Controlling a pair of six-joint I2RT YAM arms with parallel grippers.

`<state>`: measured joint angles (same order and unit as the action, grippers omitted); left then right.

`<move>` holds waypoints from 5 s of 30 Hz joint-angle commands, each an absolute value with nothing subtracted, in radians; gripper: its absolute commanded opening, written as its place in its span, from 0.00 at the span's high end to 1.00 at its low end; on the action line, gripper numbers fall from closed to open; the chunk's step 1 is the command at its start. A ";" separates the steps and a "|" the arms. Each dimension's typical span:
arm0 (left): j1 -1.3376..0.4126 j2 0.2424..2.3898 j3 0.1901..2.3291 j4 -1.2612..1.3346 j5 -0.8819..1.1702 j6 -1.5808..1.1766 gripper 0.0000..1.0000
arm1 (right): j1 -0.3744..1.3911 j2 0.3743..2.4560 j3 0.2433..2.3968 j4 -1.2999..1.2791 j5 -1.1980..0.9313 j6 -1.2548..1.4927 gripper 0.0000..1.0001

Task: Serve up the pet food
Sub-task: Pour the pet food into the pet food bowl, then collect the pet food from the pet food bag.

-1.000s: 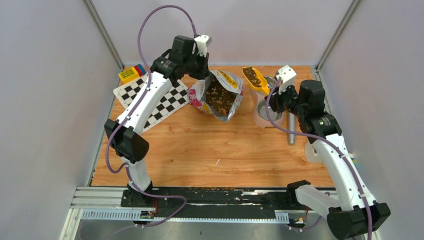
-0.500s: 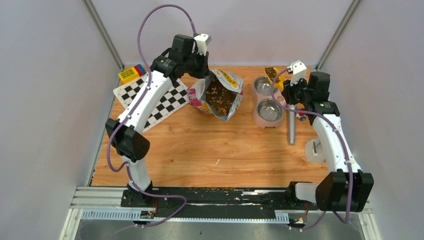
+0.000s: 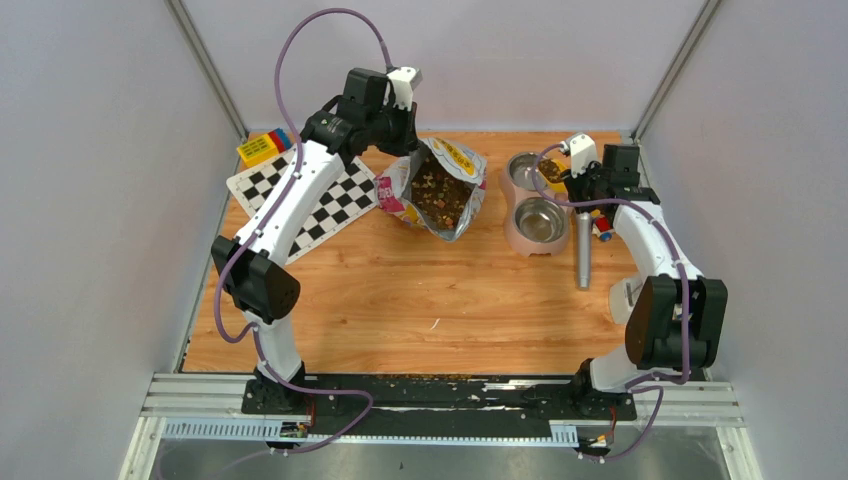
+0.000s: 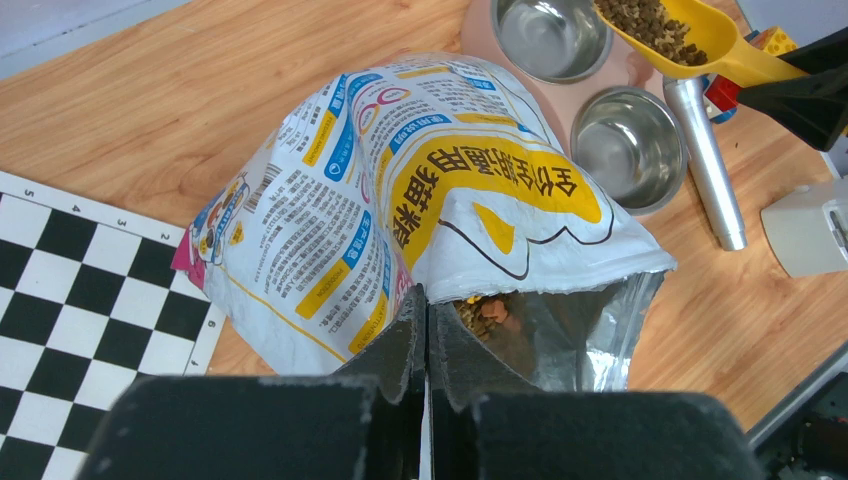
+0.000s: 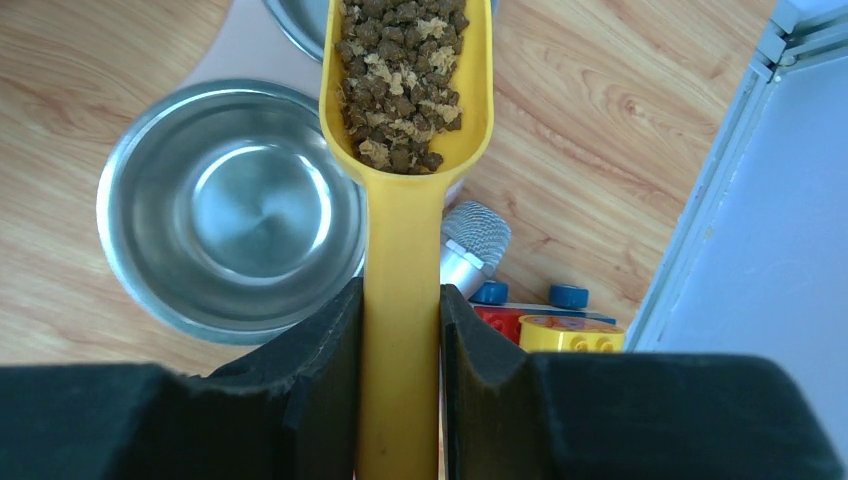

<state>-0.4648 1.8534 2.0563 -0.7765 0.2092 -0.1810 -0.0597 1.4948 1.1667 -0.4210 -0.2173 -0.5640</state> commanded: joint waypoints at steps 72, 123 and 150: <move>-0.443 1.788 2.070 -0.711 0.179 -0.188 1.00 | 0.378 1.750 1.237 -0.128 0.783 -1.622 1.00; -0.445 1.809 2.041 -0.684 0.248 -0.196 1.00 | 0.706 1.311 1.635 -1.104 0.062 -0.543 1.00; -0.445 1.801 2.051 -0.687 0.232 -0.193 1.00 | 0.799 1.401 1.623 -1.049 0.290 -0.606 1.00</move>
